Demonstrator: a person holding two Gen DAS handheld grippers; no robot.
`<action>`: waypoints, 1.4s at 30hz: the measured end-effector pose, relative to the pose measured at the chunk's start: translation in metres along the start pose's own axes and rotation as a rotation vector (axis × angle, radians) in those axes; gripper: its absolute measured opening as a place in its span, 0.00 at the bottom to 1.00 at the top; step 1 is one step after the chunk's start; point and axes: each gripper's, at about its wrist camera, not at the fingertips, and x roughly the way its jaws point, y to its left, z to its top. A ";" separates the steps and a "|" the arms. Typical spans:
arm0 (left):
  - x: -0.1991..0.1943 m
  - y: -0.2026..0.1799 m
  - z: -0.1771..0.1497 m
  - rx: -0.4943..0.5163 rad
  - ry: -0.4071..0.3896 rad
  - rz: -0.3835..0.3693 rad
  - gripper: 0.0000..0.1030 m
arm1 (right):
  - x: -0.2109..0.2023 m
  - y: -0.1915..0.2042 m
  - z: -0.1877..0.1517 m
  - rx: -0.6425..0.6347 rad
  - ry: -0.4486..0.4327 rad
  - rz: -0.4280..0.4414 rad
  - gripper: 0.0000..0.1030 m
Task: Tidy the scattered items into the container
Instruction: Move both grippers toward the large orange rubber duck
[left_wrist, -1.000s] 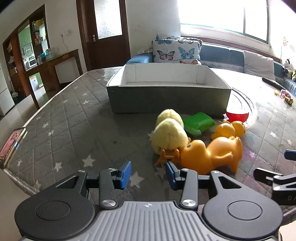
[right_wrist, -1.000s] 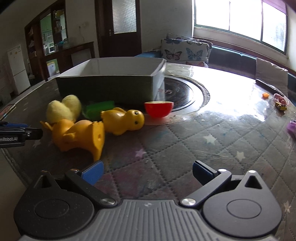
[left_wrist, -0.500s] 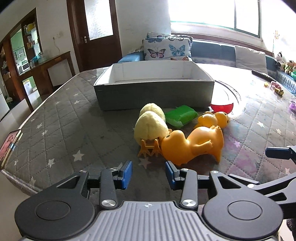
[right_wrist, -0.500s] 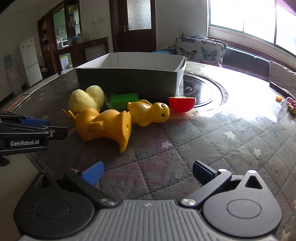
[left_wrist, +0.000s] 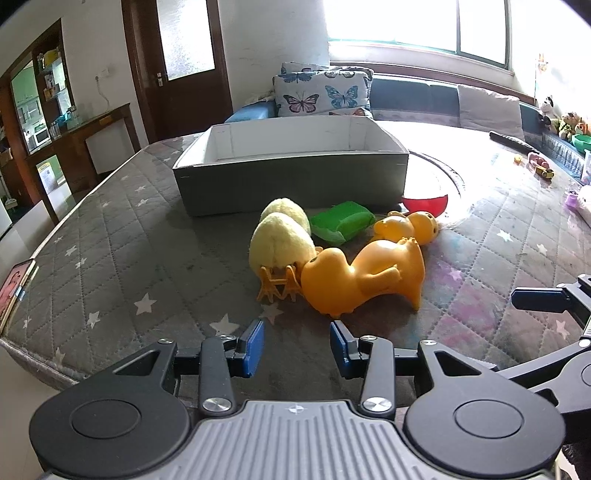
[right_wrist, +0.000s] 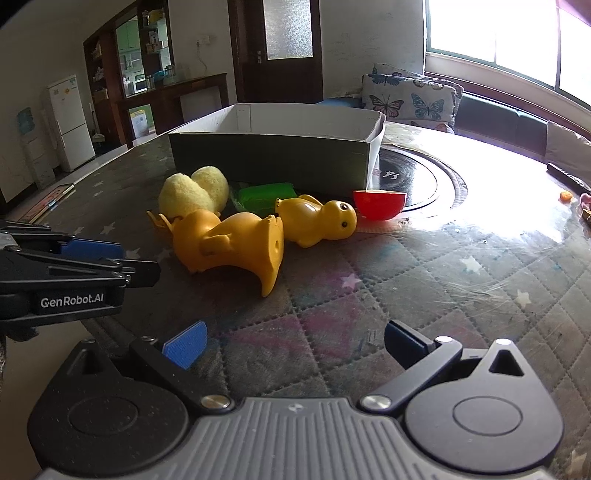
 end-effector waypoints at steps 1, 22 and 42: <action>0.000 0.000 0.000 0.001 0.000 0.000 0.41 | 0.000 0.000 0.000 0.000 0.000 0.001 1.00; 0.002 -0.001 0.001 -0.002 0.012 0.002 0.41 | 0.000 0.006 0.002 -0.010 0.008 0.014 1.00; 0.009 0.000 0.007 0.000 0.029 0.008 0.41 | 0.008 0.006 0.009 -0.015 0.015 0.039 1.00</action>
